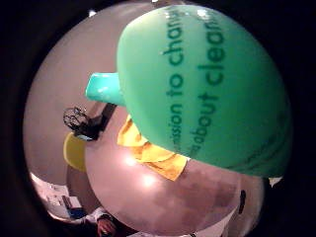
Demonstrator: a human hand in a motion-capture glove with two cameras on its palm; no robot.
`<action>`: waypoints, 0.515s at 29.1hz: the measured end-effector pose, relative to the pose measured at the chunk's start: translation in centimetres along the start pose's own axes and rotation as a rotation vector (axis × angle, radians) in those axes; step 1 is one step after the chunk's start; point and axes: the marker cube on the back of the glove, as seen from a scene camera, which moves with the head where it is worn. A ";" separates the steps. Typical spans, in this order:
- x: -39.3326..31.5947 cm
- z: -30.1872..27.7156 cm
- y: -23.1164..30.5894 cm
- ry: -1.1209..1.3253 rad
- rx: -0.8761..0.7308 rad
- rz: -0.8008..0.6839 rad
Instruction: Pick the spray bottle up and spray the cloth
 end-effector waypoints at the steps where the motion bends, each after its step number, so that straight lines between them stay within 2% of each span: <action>1: -0.1 -0.1 -0.1 0.047 -0.002 -0.011; 6: -1.0 -0.7 -0.5 0.190 -0.002 -0.062; 15: -2.9 -1.2 -1.1 0.222 0.012 -0.116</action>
